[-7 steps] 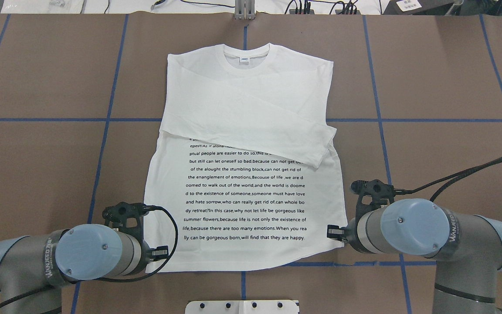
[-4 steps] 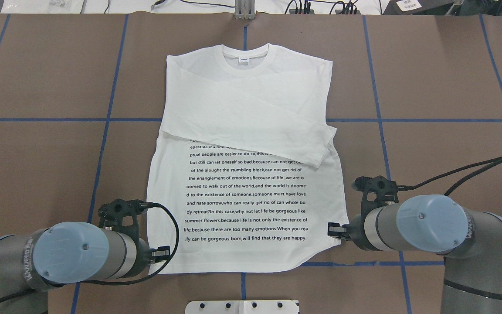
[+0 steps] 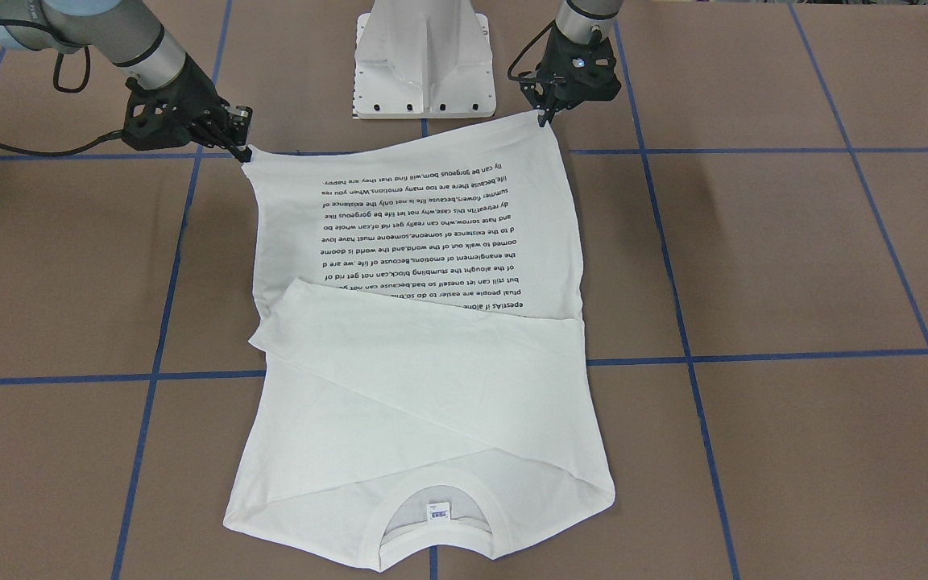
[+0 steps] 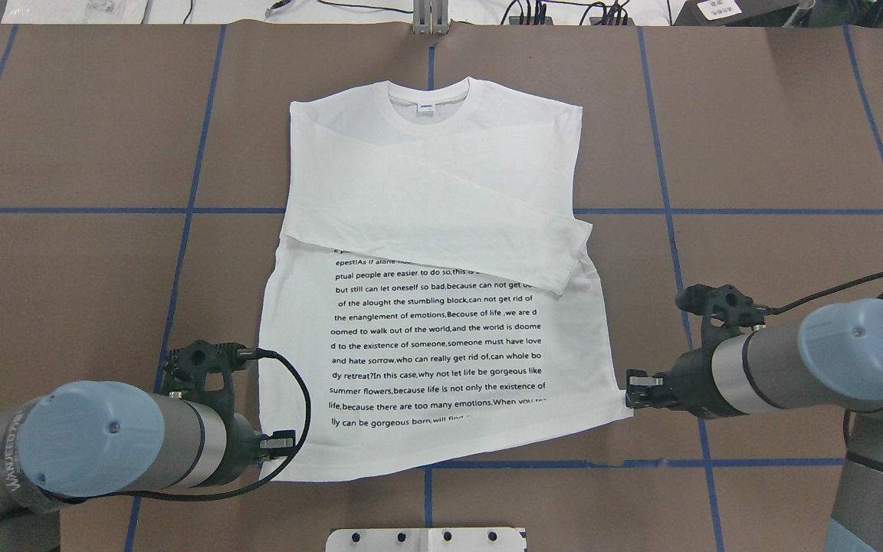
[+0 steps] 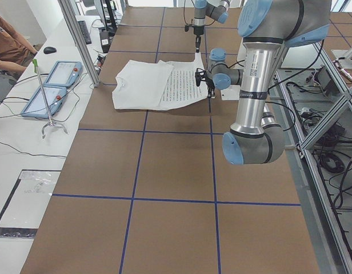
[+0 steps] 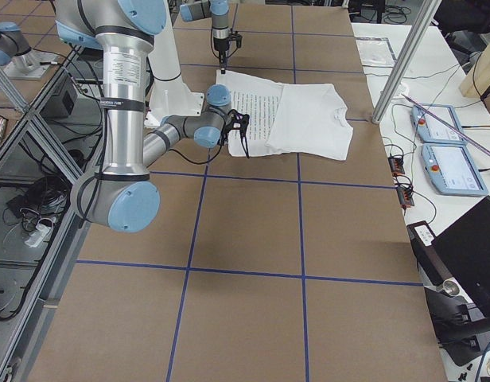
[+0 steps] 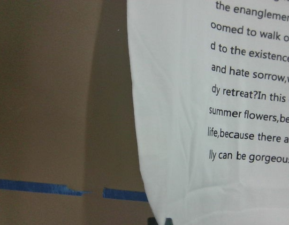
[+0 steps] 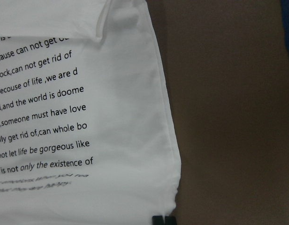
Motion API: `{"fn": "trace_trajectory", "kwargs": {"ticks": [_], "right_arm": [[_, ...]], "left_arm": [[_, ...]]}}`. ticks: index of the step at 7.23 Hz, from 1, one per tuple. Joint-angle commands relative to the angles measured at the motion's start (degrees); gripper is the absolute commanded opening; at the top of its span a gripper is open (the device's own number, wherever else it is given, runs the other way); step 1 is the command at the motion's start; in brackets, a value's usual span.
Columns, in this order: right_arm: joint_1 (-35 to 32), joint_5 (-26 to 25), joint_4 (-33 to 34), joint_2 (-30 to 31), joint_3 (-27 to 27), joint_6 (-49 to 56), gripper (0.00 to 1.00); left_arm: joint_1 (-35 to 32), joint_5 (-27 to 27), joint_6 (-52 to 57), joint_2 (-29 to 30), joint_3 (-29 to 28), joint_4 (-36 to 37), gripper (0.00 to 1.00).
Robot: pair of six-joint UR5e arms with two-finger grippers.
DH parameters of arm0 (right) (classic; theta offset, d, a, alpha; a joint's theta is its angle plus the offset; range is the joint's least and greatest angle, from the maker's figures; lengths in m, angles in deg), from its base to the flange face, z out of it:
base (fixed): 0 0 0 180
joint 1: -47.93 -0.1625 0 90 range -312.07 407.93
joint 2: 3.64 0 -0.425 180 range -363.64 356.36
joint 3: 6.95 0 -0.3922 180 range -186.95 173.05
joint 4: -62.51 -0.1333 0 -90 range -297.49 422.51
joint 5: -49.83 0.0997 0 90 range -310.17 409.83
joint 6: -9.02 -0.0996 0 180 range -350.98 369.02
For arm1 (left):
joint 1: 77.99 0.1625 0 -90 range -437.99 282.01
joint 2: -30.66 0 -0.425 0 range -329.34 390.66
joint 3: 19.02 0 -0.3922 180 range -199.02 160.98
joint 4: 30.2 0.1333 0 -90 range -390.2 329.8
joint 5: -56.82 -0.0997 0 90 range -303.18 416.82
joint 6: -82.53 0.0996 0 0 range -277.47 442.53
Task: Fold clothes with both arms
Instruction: 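Lift the hem with both grippers and fold it toward the collar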
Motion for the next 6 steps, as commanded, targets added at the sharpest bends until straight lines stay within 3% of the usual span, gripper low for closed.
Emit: {"fn": "trace_trajectory", "kwargs": {"ticks": [1, 4, 6], "right_arm": [[-3.63, 3.55, -2.59, 1.41, -0.69, 0.99, 0.00], [-4.52, 4.16, -2.59, -0.79, -0.96, 0.99, 0.00], [-6.96, 12.55, -3.28, 0.43, 2.62, 0.90, 0.00]], "left_arm": [[-1.09, 0.02, 1.31, -0.05, 1.32, -0.17, 0.00], [-5.40, 4.48, 1.40, 4.60, 1.94, -0.43, 0.00], [-5.49, 7.03, 1.58, 2.52, 5.53, -0.61, 0.00]]}}
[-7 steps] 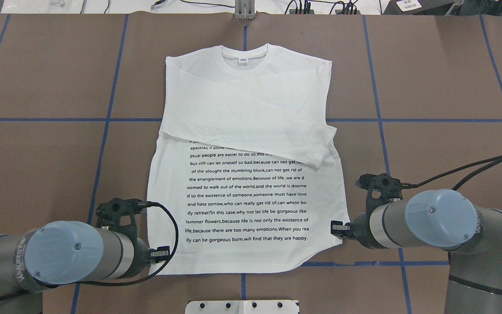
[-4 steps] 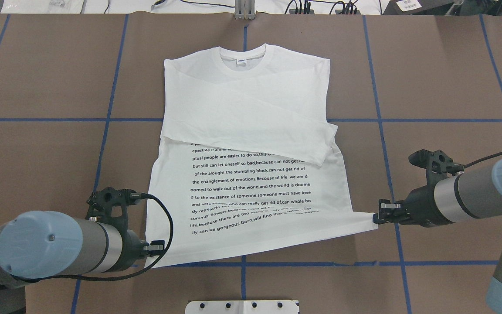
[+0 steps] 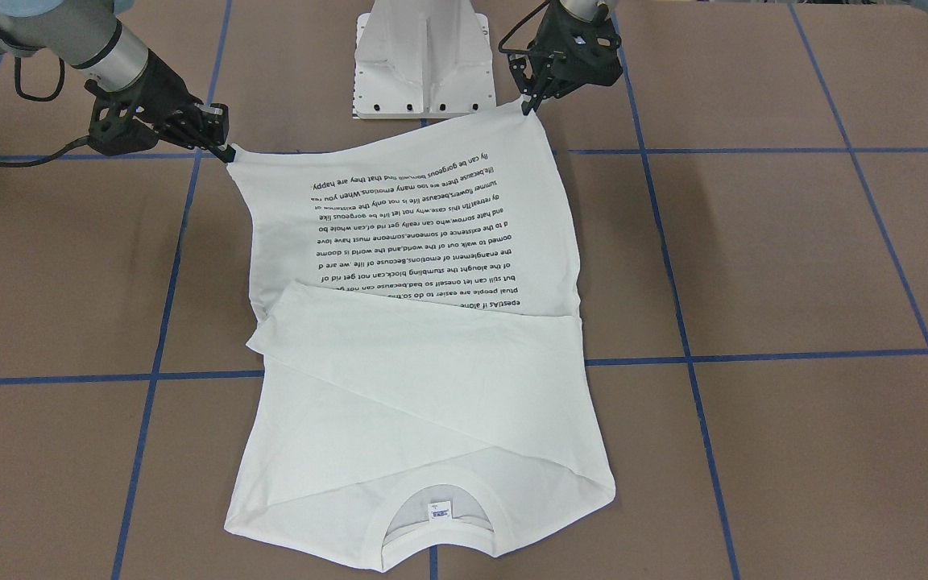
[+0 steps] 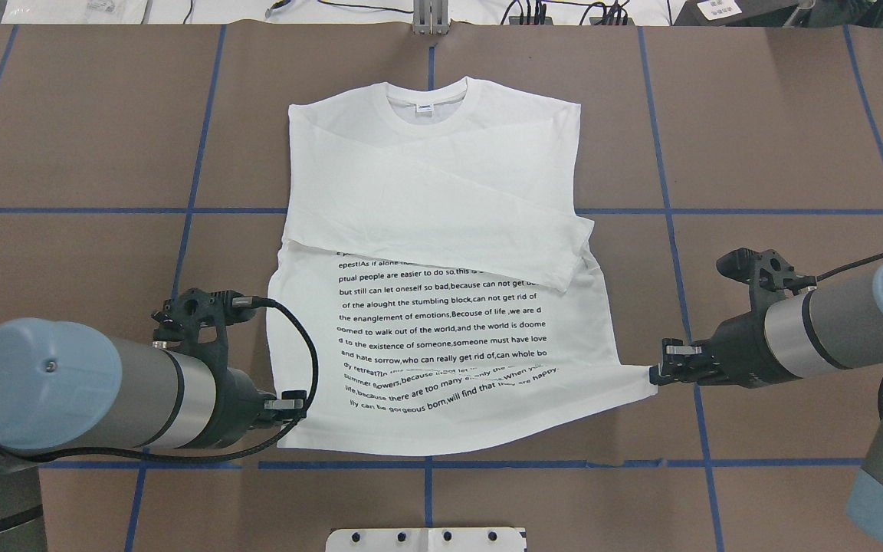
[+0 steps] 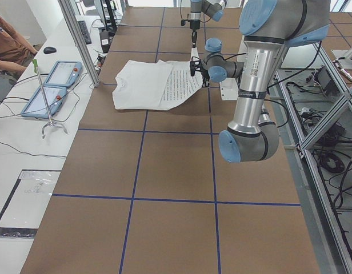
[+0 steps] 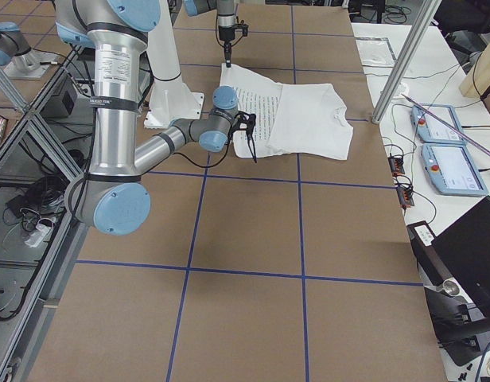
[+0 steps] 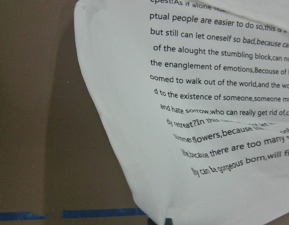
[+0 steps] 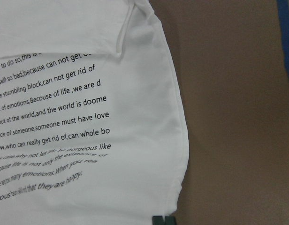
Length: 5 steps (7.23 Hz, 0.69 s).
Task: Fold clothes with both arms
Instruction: 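Lift the hem with both grippers and fold it toward the collar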
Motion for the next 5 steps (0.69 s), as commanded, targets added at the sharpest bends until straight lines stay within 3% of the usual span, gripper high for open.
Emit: {"fn": "trace_trajectory", "kwargs": {"ticks": [1, 3, 5], "right_arm": [[-2.41, 9.28, -1.95, 2.97, 5.02, -0.07, 0.00], [-2.68, 17.54, -3.45, 3.25, 6.63, -0.16, 0.00], [-2.86, 25.02, -12.29, 5.78, 6.46, -0.86, 0.00]], "left_arm": [[-0.16, 1.83, 0.13, -2.18, 2.51, -0.15, 0.00], [2.55, 3.57, 0.13, -3.41, 6.28, 0.12, 0.00], [8.26, 3.58, -0.48, -3.42, 9.97, 0.12, 0.00]]}}
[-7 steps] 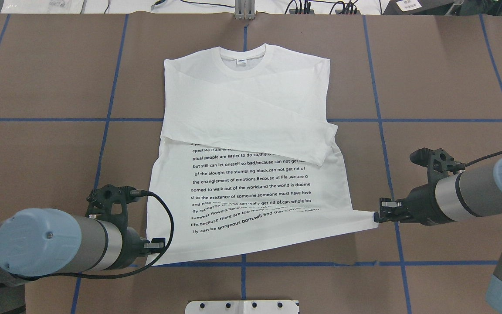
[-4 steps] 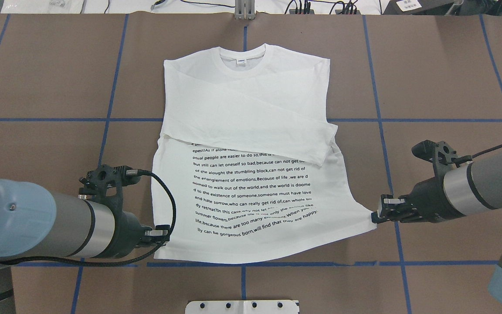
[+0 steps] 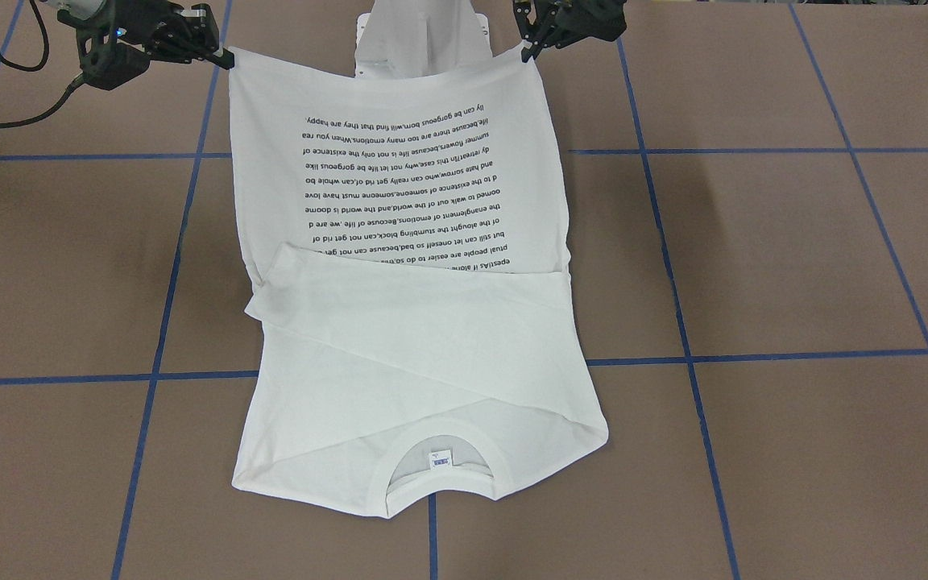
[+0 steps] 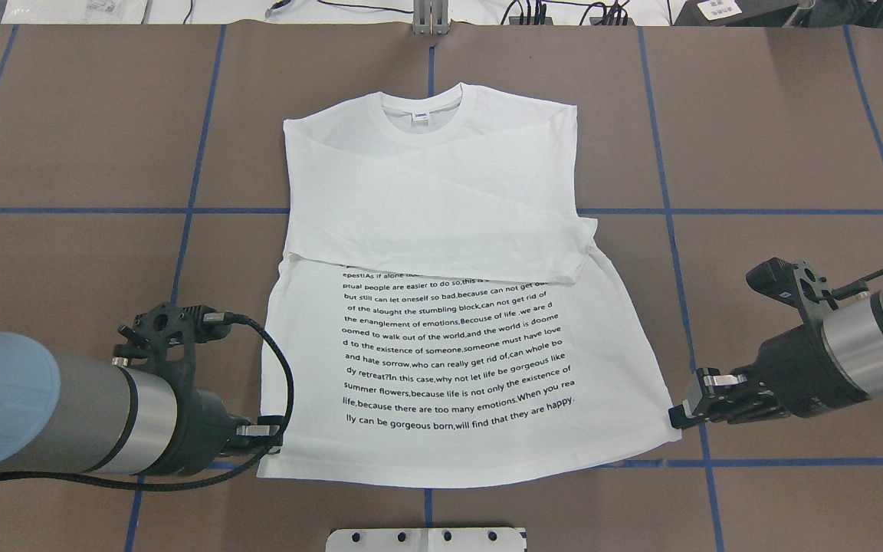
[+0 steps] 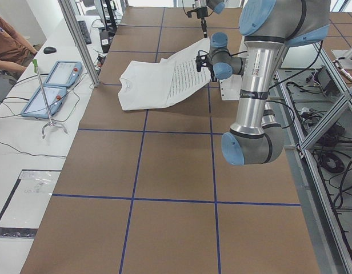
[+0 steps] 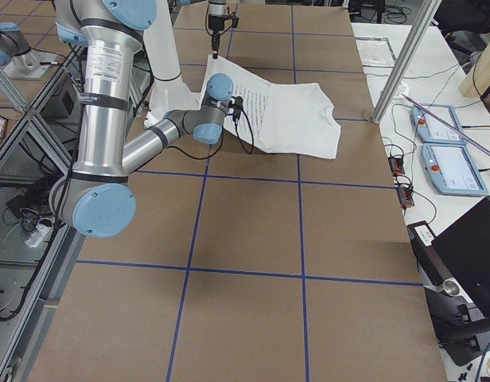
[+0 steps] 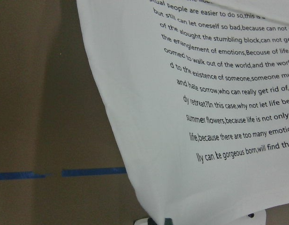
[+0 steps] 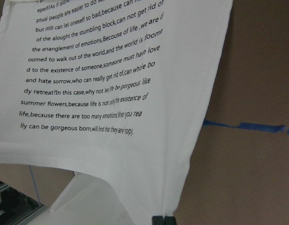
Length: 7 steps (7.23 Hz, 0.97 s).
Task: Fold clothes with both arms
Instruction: 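Lift the hem with both grippers and fold it toward the collar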
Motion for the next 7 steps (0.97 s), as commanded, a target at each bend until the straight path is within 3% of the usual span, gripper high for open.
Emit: {"fn": "trace_trajectory", "kwargs": {"ticks": [1, 2, 4, 7], "right_arm": [[-0.79, 7.56, -9.29, 2.45, -0.46, -0.33, 0.00], [-2.28, 7.67, -9.51, 1.76, -2.12, -0.33, 0.00], [-7.89, 6.72, -9.51, -7.94, -11.75, -0.25, 0.00], [-14.31, 5.05, -8.72, -19.92, -24.49, 0.28, 0.00]], "left_arm": [[4.00, 0.47, -1.97, -0.02, 4.39, 0.12, 0.00], [3.74, 1.43, -6.34, 0.24, 5.19, 0.12, 0.00], [1.21, 1.01, -6.04, 0.68, 3.80, 0.03, 0.00], [-9.58, 2.75, -1.03, 2.26, -0.76, -0.32, 0.00]]}}
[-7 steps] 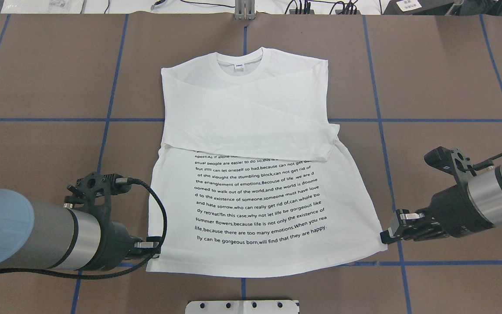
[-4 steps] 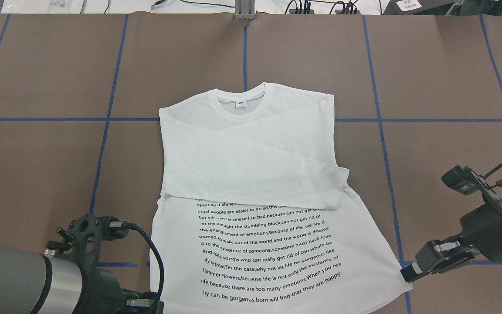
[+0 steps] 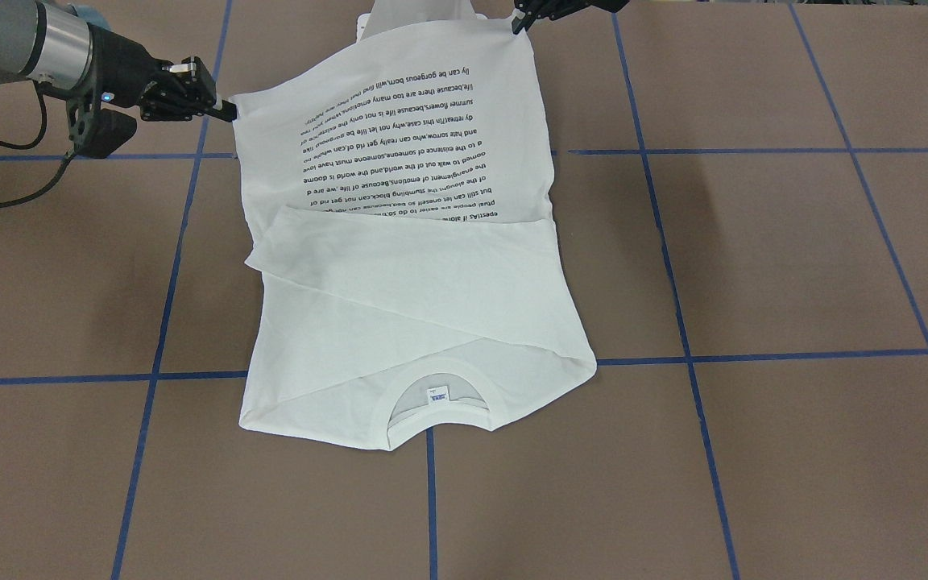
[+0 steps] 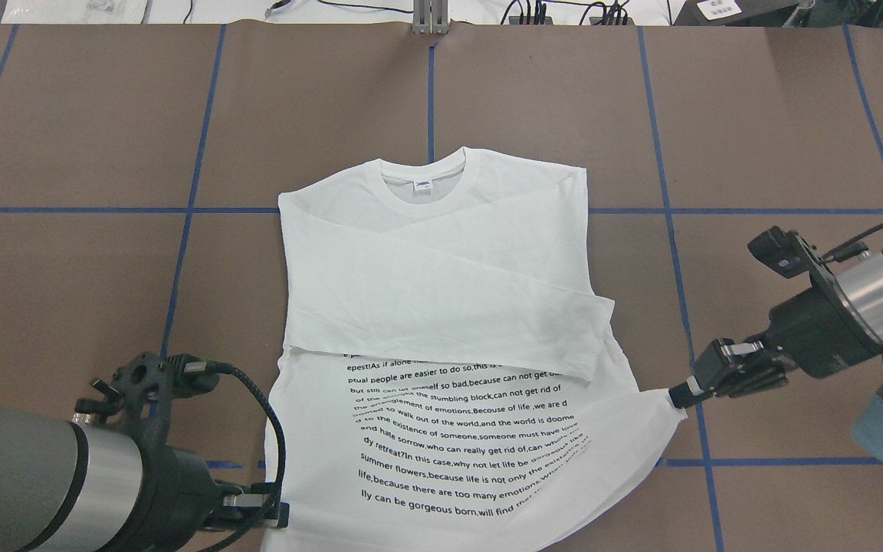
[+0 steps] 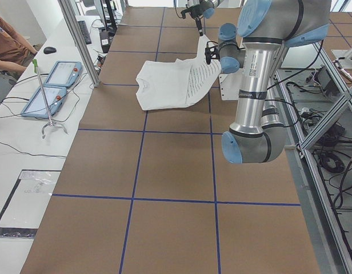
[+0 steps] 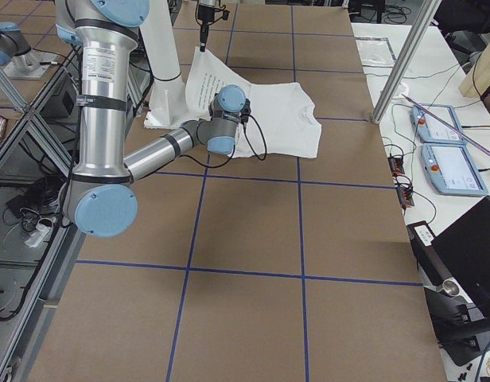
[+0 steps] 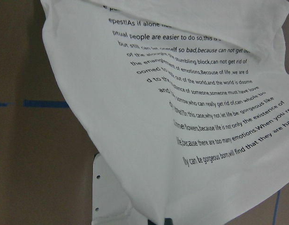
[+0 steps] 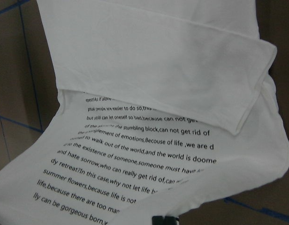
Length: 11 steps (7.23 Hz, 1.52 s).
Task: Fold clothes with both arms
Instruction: 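Lift the hem with both grippers and fold it toward the collar, then carry the hem over the shirt body to the collar with both grippers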
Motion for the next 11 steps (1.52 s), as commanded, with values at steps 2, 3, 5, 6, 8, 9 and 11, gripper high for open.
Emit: {"fn": "trace_trajectory", "kwargs": {"ticks": [2, 3, 5, 6, 8, 9, 11], "right_arm": [[-8.28, -0.85, -0.05, -10.50, -13.29, 0.50, 0.00], [-10.21, -0.93, -0.22, -11.14, -14.80, 0.59, 0.00], [-11.55, -1.02, -0.14, -15.51, -20.49, 0.32, 0.00], [-11.55, -1.19, -0.14, -17.89, -24.09, 0.41, 0.00], [-11.29, -1.90, -0.22, -18.44, -25.71, 0.41, 0.00], [-10.94, -2.86, -0.14, -18.44, -25.71, 0.32, 0.00], [-10.67, -3.83, 0.30, -18.44, -26.06, 0.41, 0.00]], "left_arm": [[-11.07, 1.88, 3.39, 4.21, -9.50, -0.39, 0.00], [-13.97, 2.58, 4.97, 5.19, -12.06, -0.48, 0.00], [-17.94, 3.03, 5.52, 9.13, -18.11, -0.82, 0.00], [-19.17, 3.03, 5.52, 10.11, -22.33, -4.83, 0.00], [-22.85, 3.03, 5.52, 11.08, -34.70, -16.76, 0.00], [-24.87, 2.94, 5.60, 11.52, -40.24, -21.70, 0.00], [-26.56, 2.94, 10.07, 13.19, -48.62, -25.86, 0.00]]}}
